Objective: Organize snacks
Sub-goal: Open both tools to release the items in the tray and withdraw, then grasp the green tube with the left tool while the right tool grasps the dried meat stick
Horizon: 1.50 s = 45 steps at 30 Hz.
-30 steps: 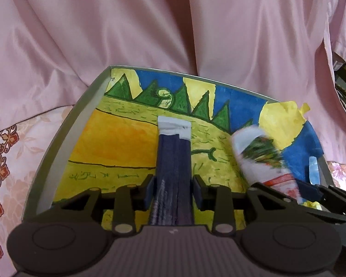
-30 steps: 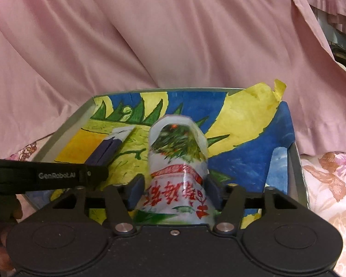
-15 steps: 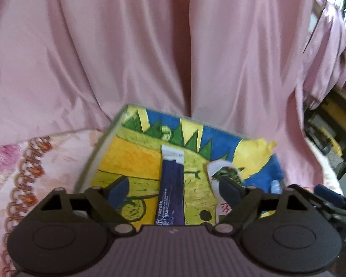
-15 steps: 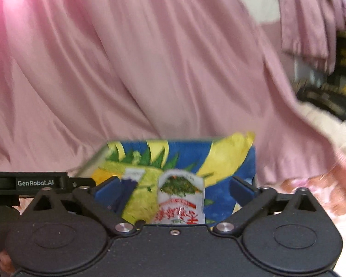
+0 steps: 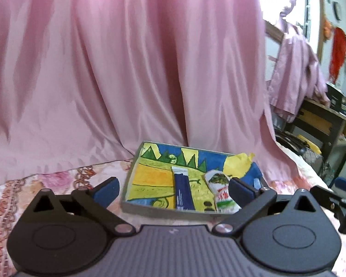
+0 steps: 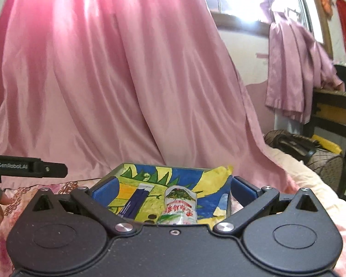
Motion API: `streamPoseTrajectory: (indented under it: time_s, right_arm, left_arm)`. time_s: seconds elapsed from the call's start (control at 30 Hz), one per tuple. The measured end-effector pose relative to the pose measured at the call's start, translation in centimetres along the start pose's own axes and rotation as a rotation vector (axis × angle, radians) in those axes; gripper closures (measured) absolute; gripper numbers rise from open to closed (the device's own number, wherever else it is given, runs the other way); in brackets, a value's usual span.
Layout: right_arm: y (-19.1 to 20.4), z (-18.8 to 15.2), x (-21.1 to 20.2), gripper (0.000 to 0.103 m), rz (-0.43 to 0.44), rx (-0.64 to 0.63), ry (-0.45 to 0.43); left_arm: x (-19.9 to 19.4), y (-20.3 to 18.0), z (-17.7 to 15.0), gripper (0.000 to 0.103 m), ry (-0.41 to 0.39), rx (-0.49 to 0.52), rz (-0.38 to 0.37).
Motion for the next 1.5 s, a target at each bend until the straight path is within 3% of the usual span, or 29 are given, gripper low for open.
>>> streamPoseTrajectory:
  time_s: [0.27, 0.57, 0.73, 1.03, 1.5]
  right_arm:
    - [2.2, -3.8, -6.0, 0.001, -0.032, 0.000, -0.016]
    - [4.6, -9.4, -8.3, 0.001, -0.033, -0.027, 0.113]
    - [5.4, -11.9, -8.3, 0.001, -0.036, -0.045, 0.194]
    - [6.1, -14.6, -7.2, 0.001, -0.031, -0.057, 0.294]
    - [6.5, -16.0, -4.2, 0.001, -0.026, -0.051, 0.356]
  left_arm:
    - [-6.5, -0.2, -3.9, 0.000, -0.047, 0.140, -0.004]
    - [-9.2, 1.8, -8.3, 0.000, 0.037, 0.158, -0.026]
    - [-9.1, 3.1, -10.1, 0.000, 0.088, 0.122, -0.025]
    - [-7.5, 3.4, -13.2, 0.000, 0.195, 0.217, -0.015]
    - [-3.9, 4.5, -14.5, 0.000, 0.307, 0.235, 0.028]
Point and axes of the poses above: each gripper's, at about its wrist camera, not at the fingertips, and x roughly the way its jaws point, y to its left, z to its top, the point moved 5 cm from there along x, roughly the way its jaws point, and after that the axes turned 9 degrees about x, right-handed, at the moved point
